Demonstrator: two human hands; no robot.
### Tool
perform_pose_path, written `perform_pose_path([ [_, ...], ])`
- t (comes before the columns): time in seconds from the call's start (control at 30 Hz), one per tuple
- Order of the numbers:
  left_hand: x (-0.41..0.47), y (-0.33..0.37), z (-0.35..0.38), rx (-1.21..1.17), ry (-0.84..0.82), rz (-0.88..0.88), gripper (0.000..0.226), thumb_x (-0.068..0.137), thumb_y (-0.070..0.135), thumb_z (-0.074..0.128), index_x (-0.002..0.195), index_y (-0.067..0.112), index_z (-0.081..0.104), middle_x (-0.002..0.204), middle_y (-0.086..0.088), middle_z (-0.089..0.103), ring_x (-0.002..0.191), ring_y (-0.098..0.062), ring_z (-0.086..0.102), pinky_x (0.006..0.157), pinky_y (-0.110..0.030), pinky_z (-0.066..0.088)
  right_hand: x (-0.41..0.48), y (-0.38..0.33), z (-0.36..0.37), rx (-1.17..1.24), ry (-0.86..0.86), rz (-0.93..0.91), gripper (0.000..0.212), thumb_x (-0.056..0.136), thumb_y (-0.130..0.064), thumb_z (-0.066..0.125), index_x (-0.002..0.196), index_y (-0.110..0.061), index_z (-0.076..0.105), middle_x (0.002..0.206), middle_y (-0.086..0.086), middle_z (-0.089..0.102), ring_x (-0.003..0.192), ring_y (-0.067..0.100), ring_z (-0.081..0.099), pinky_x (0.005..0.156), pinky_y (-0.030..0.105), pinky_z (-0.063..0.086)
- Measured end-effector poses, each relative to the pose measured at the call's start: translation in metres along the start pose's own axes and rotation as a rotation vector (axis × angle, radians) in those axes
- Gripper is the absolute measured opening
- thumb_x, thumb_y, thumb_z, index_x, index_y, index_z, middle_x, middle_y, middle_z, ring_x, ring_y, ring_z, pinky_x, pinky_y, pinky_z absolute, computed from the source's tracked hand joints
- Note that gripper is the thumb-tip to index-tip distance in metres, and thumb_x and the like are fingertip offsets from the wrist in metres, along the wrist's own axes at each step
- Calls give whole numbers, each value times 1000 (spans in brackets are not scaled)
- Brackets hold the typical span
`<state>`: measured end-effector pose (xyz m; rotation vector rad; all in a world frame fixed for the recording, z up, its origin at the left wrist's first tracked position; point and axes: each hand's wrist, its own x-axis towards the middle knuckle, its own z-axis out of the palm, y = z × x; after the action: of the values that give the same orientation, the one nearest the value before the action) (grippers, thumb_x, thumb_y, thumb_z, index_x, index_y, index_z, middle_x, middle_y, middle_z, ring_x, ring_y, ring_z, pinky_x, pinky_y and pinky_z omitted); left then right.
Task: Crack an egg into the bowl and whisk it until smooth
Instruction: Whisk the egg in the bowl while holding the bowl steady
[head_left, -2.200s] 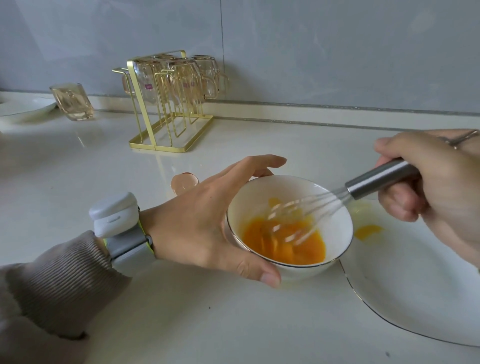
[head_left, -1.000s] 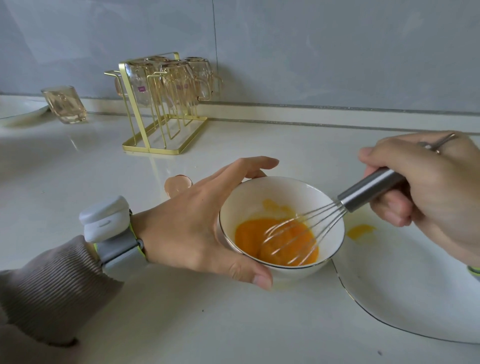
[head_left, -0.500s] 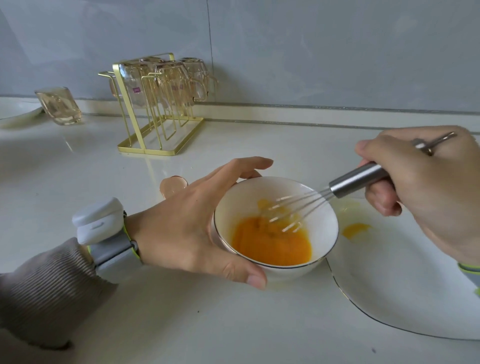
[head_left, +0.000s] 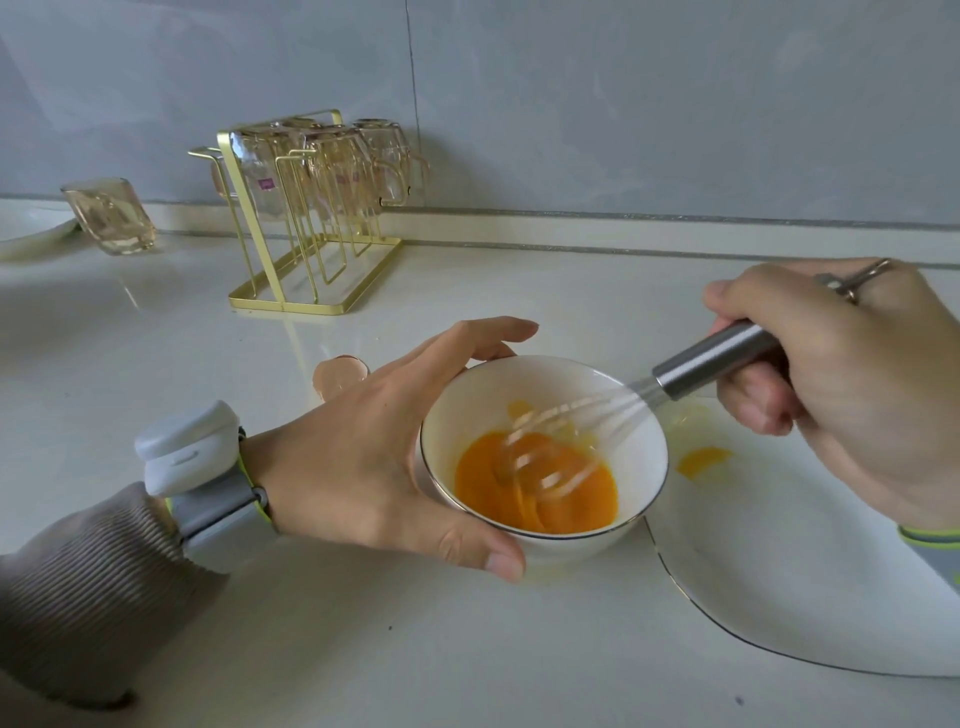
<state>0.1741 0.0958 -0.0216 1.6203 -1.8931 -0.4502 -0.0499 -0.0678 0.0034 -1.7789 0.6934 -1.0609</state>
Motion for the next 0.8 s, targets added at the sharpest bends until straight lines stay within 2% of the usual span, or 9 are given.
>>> perform_pose_path([
  [0.37,0,1,0,1,-1,3,120,50,92,66,151,42,23,144,17,49,129,-10,58,100,-34,55,0,1,0,-12,-12,14,41,87,-18,61,57,4,45,34,5,37,36,24,35,44,26,31],
  [0.47,-1,0,0,-8,5,0,120,50,92,67,151,44,23,144,18,50,128,-8,58,100,-33,55,0,-3,0,-38,-10,27,39,83,-22,61,57,2,45,35,5,37,37,24,34,46,27,31],
  [0.57,-1,1,0,-13,5,12,118,50,92,67,150,45,23,143,19,51,127,-7,59,100,-34,54,-2,-3,-1,-21,3,29,41,88,-15,61,57,3,42,35,5,37,38,23,34,45,27,30],
  [0.7,-1,1,1,-17,15,29,118,51,92,68,150,44,24,143,18,53,126,-8,60,98,-37,55,-2,-6,1,-44,-20,17,38,80,-21,59,57,3,41,35,6,36,37,23,33,44,26,30],
  [0.8,0,2,1,-30,9,38,119,52,90,70,151,41,25,143,16,54,124,-9,62,94,-35,57,-2,-8,0,-39,17,5,37,81,-22,58,60,5,44,35,5,38,37,24,34,45,26,31],
])
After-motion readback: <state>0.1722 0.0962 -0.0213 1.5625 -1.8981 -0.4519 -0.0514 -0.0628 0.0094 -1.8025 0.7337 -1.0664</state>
